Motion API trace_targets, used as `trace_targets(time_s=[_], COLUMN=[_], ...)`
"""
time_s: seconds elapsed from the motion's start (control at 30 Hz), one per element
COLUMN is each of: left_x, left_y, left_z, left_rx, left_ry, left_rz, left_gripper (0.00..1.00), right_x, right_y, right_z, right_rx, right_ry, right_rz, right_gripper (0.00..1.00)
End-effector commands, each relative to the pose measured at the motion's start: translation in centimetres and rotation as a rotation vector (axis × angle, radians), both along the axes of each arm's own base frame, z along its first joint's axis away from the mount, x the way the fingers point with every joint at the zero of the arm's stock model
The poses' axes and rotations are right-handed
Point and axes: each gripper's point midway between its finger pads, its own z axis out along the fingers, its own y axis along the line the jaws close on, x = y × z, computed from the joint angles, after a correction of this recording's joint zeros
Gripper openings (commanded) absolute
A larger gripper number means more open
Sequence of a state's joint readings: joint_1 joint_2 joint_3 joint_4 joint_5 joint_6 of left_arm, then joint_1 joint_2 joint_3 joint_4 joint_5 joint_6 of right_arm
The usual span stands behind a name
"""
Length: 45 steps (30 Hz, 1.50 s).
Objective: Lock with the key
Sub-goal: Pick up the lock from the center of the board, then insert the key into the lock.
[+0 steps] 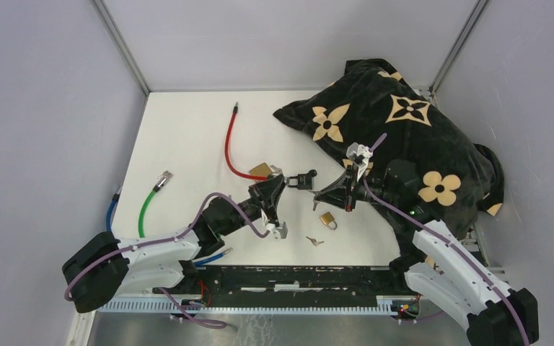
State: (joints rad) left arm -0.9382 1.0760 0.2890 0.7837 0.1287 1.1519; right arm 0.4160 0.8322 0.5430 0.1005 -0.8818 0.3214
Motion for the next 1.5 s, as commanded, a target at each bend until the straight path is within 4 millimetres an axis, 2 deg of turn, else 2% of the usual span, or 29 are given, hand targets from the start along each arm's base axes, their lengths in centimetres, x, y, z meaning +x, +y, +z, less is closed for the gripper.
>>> trace_targets(time_s=[0.0, 0.1, 0.2, 0.3, 0.5, 0.7, 0.93, 1.4, 1.47], left_x=[-0.9, -1.9, -2.6, -2.7, -3.2, -3.3, -3.5, -3.6, -3.6], left_y=[0.9, 0.7, 0.0, -0.6, -1.2, -1.0, -1.0, -1.0, -1.0], left_z=[10.5, 12.6, 13.0, 13.1, 13.1, 13.0, 12.9, 12.8, 12.7], left_rx=[-0.194, -0.224, -0.208, -0.200, -0.202, -0.188, -0.186, -0.176, -0.172], left_ry=[-0.373, -0.459, -0.510, -0.517, -0.524, -0.541, -0.543, -0.549, -0.550], left_rz=[0.009, -0.026, -0.062, -0.072, -0.098, -0.091, -0.101, -0.101, -0.104], left_gripper=[0.02, 0.02, 0.02, 0.02, 0.02, 0.02, 0.02, 0.02, 0.02], right_x=[-0.4, -0.2, -0.7, -0.2, 0.4, 1.3, 1.4, 1.8, 1.8], right_y=[1.1, 1.7, 2.8, 3.2, 4.0, 3.8, 3.9, 3.8, 3.7], right_z=[4.8, 6.5, 8.6, 9.2, 8.9, 8.2, 8.1, 6.2, 6.5], right_rx=[0.115, 0.154, 0.204, 0.185, 0.177, 0.131, 0.123, 0.060, 0.069], right_ry=[-0.104, -0.142, -0.179, -0.199, -0.180, -0.165, -0.144, -0.105, -0.111], right_rz=[0.010, -0.018, -0.005, -0.034, -0.037, -0.078, -0.081, -0.094, -0.094], right_gripper=[0.00, 0.00, 0.00, 0.00, 0.00, 0.00, 0.00, 0.00, 0.00])
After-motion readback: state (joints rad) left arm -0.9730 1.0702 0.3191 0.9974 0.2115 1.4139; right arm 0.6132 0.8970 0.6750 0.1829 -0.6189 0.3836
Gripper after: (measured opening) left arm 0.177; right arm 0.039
